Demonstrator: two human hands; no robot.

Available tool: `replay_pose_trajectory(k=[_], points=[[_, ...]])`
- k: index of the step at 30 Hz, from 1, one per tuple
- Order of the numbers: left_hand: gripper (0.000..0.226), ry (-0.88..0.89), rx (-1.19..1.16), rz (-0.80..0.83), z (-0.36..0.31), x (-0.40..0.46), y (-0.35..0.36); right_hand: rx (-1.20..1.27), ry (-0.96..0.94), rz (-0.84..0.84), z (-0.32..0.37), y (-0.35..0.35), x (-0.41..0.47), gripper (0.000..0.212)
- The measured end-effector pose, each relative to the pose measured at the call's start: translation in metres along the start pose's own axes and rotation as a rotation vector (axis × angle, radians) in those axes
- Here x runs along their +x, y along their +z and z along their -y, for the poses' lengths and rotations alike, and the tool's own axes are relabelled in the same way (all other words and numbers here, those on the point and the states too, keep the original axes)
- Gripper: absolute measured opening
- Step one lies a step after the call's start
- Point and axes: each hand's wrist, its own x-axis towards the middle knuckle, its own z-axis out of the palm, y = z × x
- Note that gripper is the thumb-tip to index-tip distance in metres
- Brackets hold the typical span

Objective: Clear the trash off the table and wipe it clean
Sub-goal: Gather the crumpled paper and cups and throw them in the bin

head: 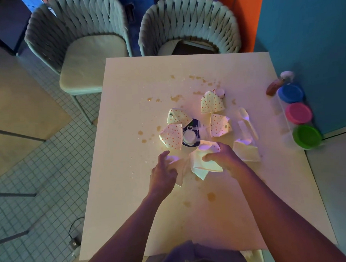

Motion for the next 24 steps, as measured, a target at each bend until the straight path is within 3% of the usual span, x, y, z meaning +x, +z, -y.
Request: replay_pose_trajectory(k=[8,17,24], points=[[0.062,0.021,0.019,-0.008,0.001,-0.005,0.002,-0.097,-0.074,-0.172,-0.007,-0.015,-0.023,0.048],[0.061,0.091,0.054,-0.038,-0.010,-0.018,0.014,0.040,-0.155,-0.260,-0.033,-0.040,-0.053,0.048],[0.061,0.195,0.137,0.000,-0.028,-0.044,0.042,0.166,-0.107,-0.297,-0.081,-0.065,-0.093,0.048]])
